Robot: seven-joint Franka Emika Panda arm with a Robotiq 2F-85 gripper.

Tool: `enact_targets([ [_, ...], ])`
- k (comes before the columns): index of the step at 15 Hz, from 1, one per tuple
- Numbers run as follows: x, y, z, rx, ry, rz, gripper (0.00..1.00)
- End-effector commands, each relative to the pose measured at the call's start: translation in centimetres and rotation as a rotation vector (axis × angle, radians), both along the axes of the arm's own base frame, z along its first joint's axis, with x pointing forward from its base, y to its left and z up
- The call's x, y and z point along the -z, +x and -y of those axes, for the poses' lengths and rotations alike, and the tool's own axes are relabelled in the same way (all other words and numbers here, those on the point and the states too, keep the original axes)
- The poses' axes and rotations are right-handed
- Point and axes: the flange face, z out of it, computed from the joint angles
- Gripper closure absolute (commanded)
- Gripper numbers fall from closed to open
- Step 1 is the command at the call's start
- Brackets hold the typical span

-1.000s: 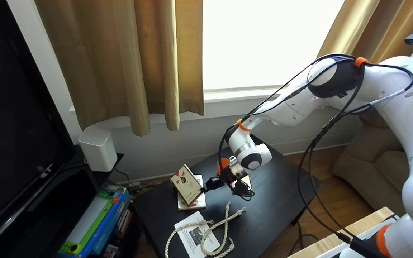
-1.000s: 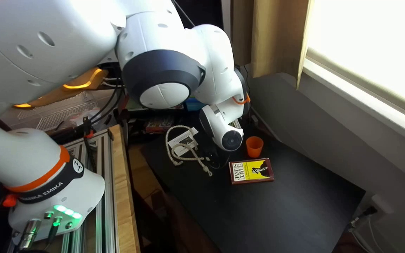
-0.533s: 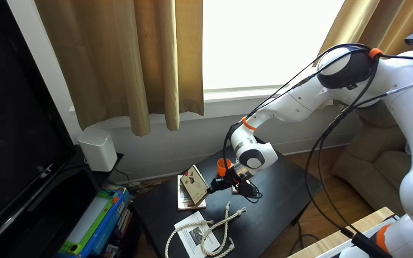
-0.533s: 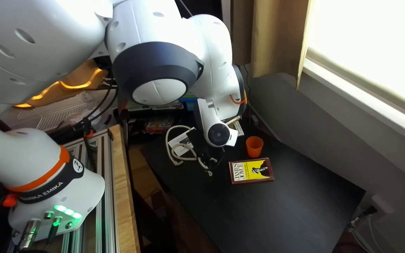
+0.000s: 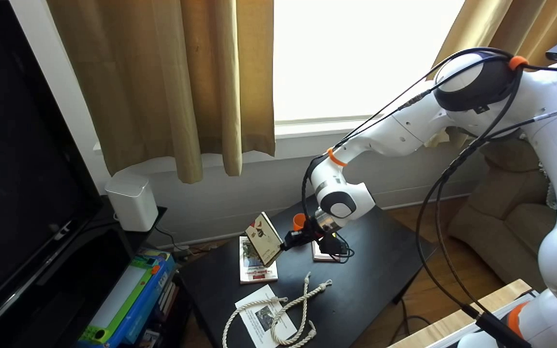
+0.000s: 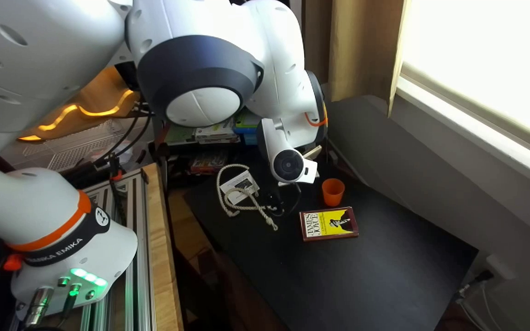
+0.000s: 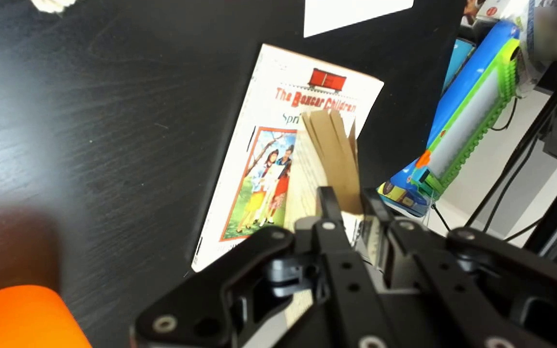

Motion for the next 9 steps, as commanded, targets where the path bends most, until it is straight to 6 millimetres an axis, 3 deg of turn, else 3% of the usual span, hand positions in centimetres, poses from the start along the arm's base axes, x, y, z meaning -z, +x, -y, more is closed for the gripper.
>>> enact_targets([
  [1,0.0,0.0,0.0,-0.001,0.000,0.001,0.83],
  [2,0.0,0.0,-0.1,-0.002,0.000,0.001,0.96],
  [9,-2.5,-0.8,1.3,-0.019,0.011,0.058,0.96],
])
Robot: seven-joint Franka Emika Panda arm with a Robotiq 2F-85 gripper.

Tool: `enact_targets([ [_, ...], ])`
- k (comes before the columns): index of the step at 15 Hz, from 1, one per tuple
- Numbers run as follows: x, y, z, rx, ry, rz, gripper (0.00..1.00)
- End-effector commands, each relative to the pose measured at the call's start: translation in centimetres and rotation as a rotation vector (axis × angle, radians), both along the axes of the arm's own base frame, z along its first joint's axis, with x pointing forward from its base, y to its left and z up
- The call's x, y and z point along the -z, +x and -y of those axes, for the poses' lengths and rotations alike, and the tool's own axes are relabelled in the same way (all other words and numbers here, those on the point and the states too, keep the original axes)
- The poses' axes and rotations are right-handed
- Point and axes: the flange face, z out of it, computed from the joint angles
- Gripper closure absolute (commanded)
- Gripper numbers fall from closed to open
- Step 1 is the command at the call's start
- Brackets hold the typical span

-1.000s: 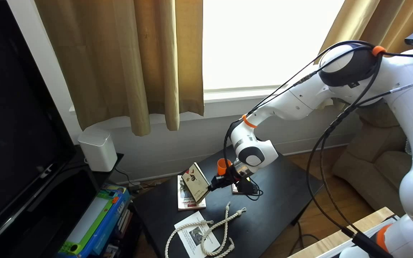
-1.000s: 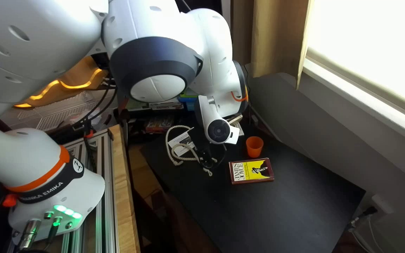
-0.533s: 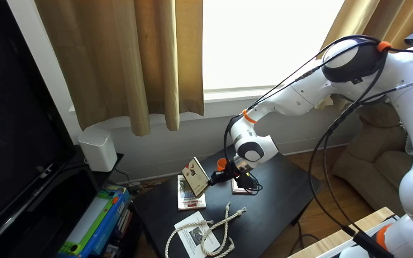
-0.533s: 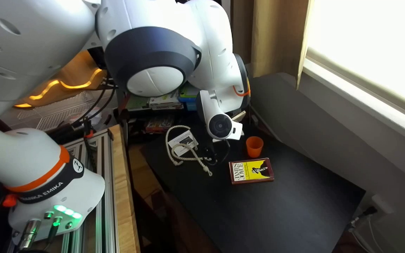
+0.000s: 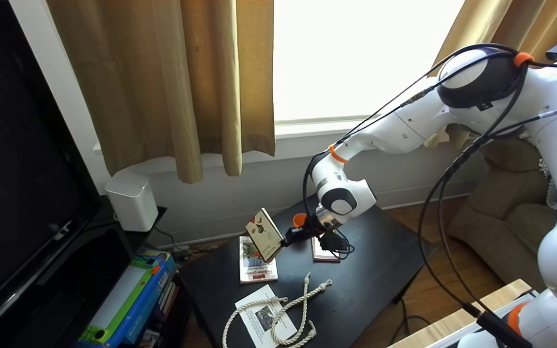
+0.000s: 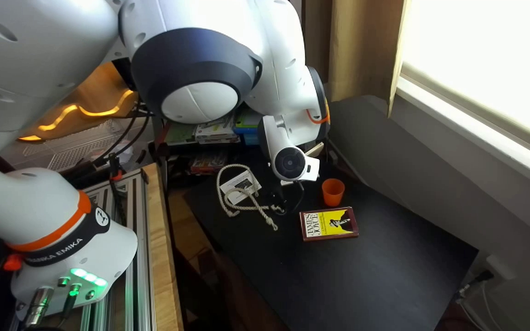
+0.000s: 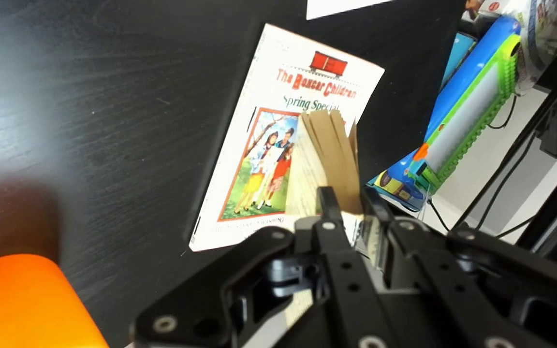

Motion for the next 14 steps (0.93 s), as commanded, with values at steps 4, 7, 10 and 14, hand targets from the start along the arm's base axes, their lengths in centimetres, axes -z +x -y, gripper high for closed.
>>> enact_targets([
  [4,-2.7,-2.7,2.3,0.006,0.043,0.061,0.96],
  [7,-3.6,-4.7,4.1,0.034,0.065,0.096,0.96],
  [10,-4.4,-6.8,6.0,0.071,0.080,0.165,0.96],
  [14,-3.3,-6.5,6.4,0.072,0.114,0.170,0.83],
])
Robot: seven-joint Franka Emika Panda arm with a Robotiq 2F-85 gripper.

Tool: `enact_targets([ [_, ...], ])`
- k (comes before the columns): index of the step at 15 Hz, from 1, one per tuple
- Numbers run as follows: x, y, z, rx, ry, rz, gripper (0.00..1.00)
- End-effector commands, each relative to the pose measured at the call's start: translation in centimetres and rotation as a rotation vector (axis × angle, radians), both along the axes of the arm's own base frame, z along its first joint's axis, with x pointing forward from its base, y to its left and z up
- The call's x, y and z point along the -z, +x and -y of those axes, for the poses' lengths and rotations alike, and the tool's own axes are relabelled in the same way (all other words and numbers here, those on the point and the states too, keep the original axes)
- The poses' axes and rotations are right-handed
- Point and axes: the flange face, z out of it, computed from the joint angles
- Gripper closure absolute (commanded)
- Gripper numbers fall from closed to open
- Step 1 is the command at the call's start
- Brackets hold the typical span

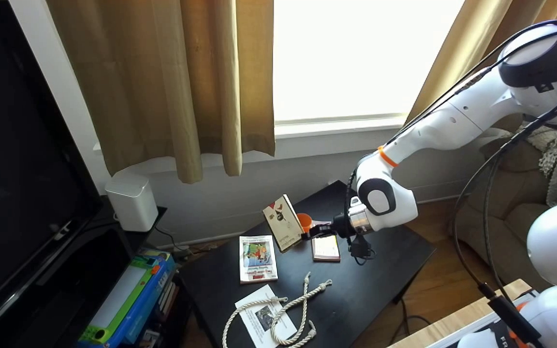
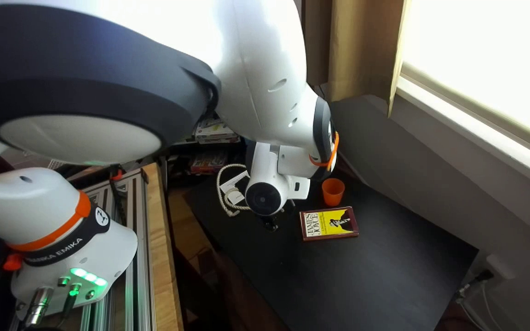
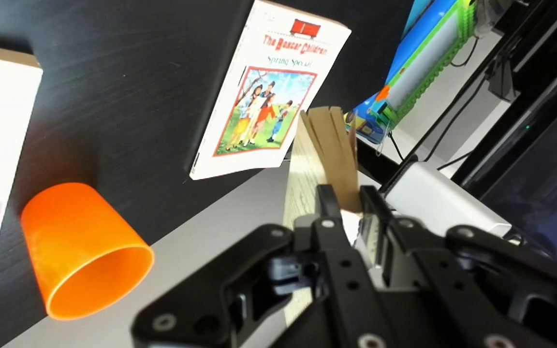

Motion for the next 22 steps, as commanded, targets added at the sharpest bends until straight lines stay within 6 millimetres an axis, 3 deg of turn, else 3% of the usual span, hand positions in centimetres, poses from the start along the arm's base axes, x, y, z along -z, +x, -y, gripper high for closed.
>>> enact_targets([
  [1,0.1,-0.3,0.3,0.007,0.010,0.006,0.83],
  [4,0.1,-0.5,0.5,0.010,0.017,0.011,0.83],
  [5,0.1,-0.5,1.1,0.027,0.045,0.025,0.96],
  [8,-0.1,-0.6,2.7,0.054,0.130,0.040,0.96],
  [14,1.7,-0.3,6.7,0.148,0.347,0.065,0.96],
  [22,3.2,-1.5,9.3,0.187,0.494,-0.018,0.96],
])
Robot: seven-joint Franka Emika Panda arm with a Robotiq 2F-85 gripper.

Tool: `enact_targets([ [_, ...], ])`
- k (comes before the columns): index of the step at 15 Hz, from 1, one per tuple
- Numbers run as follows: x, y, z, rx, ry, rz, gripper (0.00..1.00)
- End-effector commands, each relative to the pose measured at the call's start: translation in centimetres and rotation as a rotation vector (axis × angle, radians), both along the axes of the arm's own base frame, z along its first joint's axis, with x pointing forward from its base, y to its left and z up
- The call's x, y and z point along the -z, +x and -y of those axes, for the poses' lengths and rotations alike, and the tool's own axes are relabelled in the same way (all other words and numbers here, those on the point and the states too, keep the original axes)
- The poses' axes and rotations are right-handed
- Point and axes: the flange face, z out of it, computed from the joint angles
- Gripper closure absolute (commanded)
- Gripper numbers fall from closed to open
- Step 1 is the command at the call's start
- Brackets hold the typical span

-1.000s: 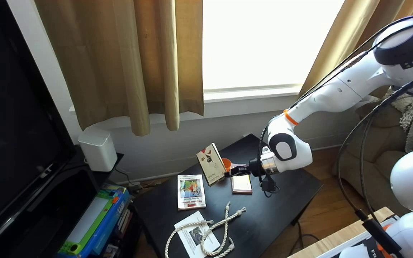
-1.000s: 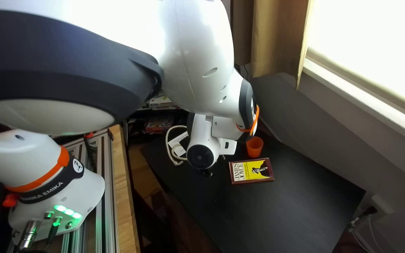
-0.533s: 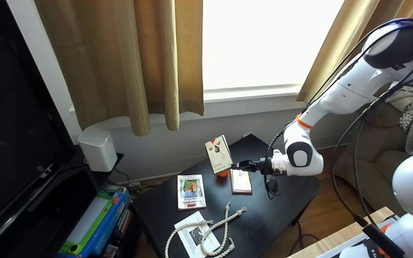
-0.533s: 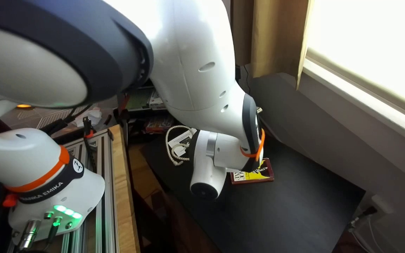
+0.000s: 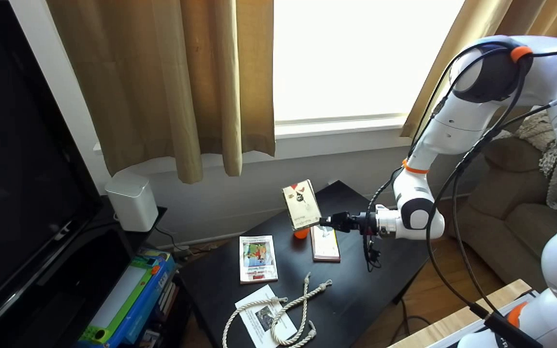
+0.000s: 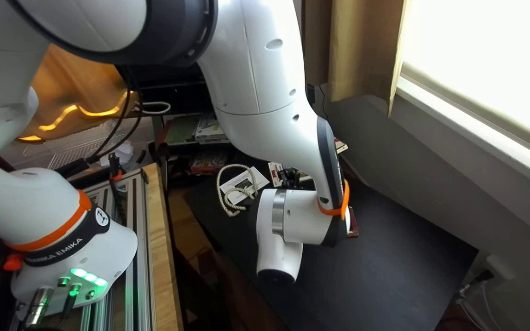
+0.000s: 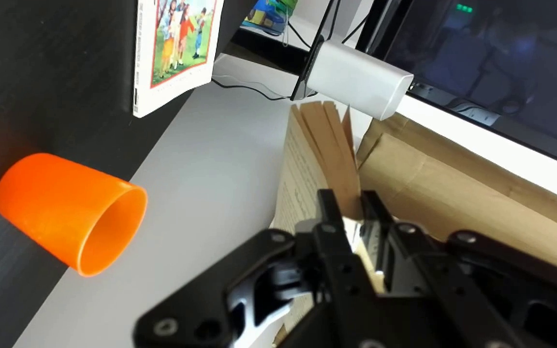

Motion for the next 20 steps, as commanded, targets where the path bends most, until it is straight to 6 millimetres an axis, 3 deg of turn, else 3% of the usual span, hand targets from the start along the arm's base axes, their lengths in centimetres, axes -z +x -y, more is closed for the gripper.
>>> enact_targets([
  [1,1.0,-1.0,1.4,0.040,0.047,-0.079,0.96],
  [8,2.6,-2.4,4.2,0.073,0.112,-0.128,0.96],
  [20,6.9,-0.3,5.5,0.049,0.294,-0.099,0.96],
])
